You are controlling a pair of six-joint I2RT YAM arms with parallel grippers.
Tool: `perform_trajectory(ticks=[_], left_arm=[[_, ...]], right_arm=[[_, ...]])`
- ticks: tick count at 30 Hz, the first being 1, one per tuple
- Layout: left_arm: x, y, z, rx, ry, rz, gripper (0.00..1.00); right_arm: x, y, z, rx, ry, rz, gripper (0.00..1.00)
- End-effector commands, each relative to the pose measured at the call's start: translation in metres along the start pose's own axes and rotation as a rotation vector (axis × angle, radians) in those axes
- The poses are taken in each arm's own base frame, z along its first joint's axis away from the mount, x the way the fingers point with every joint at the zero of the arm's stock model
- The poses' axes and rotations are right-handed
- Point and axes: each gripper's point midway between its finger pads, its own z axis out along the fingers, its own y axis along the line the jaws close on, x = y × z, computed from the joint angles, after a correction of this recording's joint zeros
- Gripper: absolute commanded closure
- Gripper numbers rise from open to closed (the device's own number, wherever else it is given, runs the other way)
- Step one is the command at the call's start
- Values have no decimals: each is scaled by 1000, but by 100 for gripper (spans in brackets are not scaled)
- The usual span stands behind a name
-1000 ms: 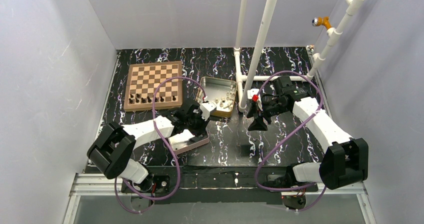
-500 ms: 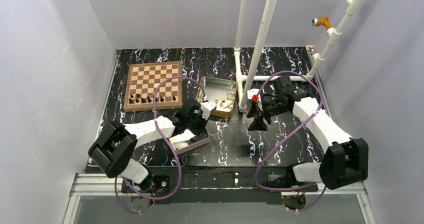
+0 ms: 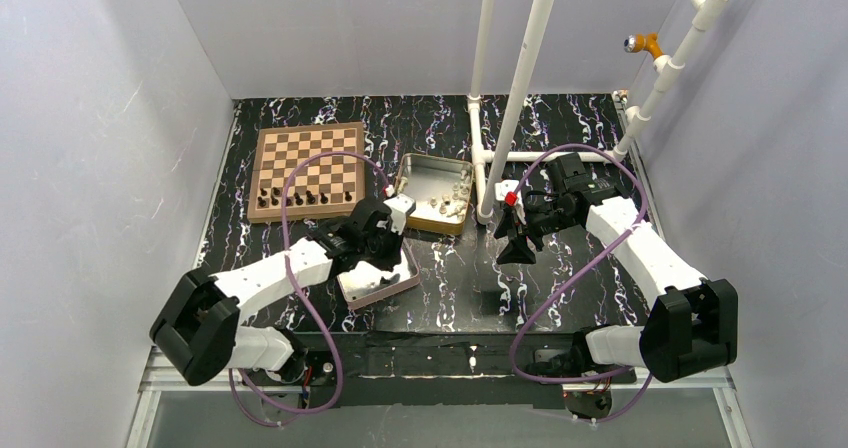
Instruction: Set up the chess pieces on the board
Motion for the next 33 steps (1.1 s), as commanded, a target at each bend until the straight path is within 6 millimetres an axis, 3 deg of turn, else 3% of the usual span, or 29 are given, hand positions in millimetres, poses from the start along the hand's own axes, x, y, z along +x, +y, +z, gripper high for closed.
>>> perform_trajectory(ticks=[1, 12, 21, 29, 33], left_arm=[[-13, 9, -30, -95, -33, -86, 100], [-56, 58, -83, -228, -88, -218, 100], [-83, 118, -110, -353, -143, -335, 100], [-94, 174, -121, -470, -159, -456, 100], [-88, 207, -124, -583, -155, -494, 100]], right_arm=[[-6, 4, -2, -2, -28, -18, 31], [-7, 4, -1, -10, -40, -13, 31], [-4, 3, 0, -1, -34, -7, 31], [-3, 2, 1, 1, -33, 1, 31], [-2, 2, 2, 1, -32, 3, 31]])
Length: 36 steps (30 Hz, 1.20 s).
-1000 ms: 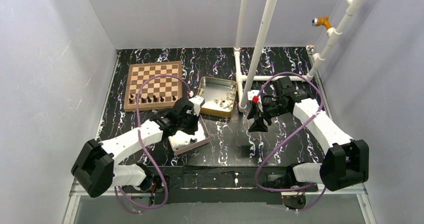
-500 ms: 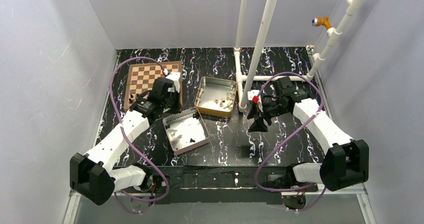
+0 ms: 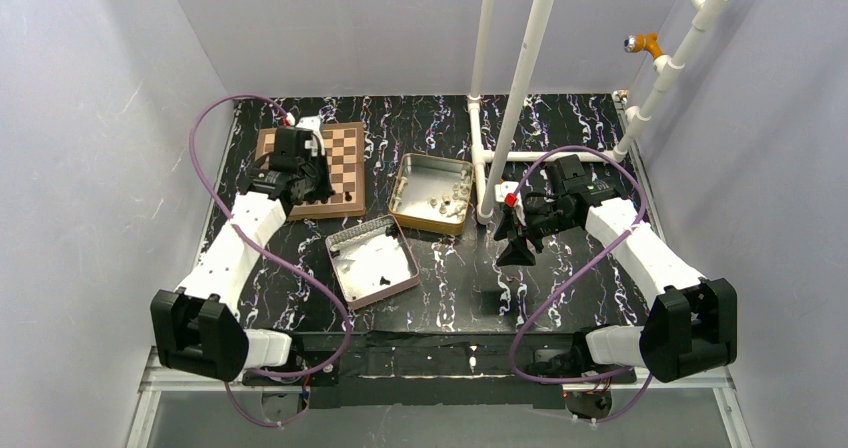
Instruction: Set up the chess pieces on the board
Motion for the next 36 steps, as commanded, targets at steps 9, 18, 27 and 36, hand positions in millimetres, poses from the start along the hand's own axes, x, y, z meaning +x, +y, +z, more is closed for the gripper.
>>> perform_trajectory(ticks=[9, 18, 27, 36], left_arm=[[-31, 71, 24, -253, -53, -45, 100], [-42, 95, 50, -304, -37, -47, 100], [-34, 117, 73, -335, 20, -68, 100], [-27, 128, 90, -359, 61, -91, 100]], right_arm=[[-3, 1, 0, 5, -26, -5, 31], [-2, -2, 0, 9, -20, 1, 31], [-1, -3, -1, 16, -16, 5, 31], [1, -3, -1, 13, -16, 17, 31]])
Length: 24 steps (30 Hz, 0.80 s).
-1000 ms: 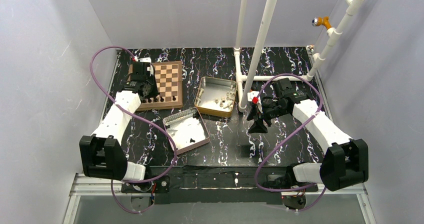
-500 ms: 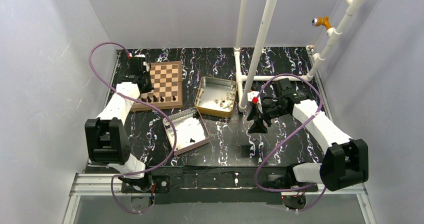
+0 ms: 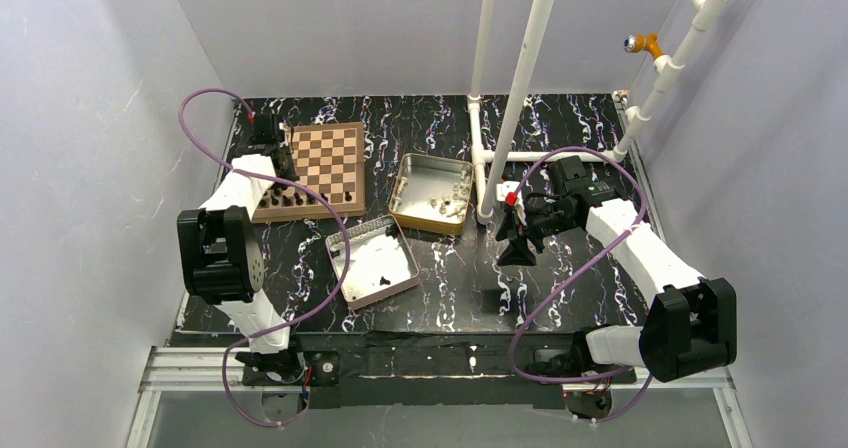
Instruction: Set up the chess pieces on the board
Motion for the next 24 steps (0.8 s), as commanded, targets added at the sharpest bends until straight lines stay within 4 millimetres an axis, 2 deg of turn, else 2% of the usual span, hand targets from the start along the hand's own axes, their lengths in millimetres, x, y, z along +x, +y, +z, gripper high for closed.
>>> perform_trajectory(ticks=[1, 8, 24], left_arm=[[-23, 6, -3, -18, -47, -21, 100], [-25, 3, 6, -5, -35, -30, 100], [-14, 0, 23, 27, 24, -51, 100]], right_arm=[[-4, 0, -1, -2, -20, -3, 31], [-3, -1, -1, -4, -18, 2, 31], [-2, -3, 0, -6, -16, 11, 31]])
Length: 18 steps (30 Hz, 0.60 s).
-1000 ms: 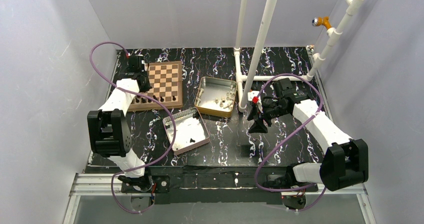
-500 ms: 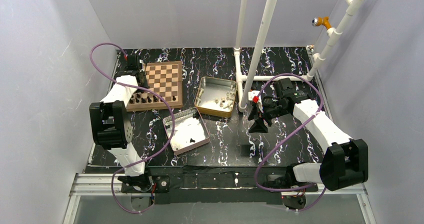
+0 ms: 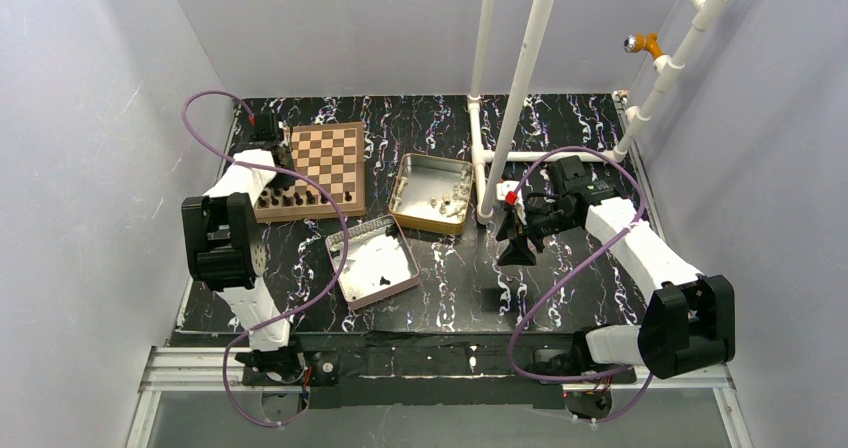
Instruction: Set up the chess pieces on the board
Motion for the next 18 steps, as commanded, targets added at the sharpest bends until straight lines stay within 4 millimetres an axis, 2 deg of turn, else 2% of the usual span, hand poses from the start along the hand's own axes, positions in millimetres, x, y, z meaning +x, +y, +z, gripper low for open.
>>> perform_trajectory(ticks=[1, 18], left_arm=[[-14, 0, -5, 18, -23, -25, 100], [-7, -2, 5, 34, 21, -33, 98]], right_arm=[[-5, -1, -1, -4, -19, -6, 31], [-5, -4, 0, -5, -19, -3, 31]])
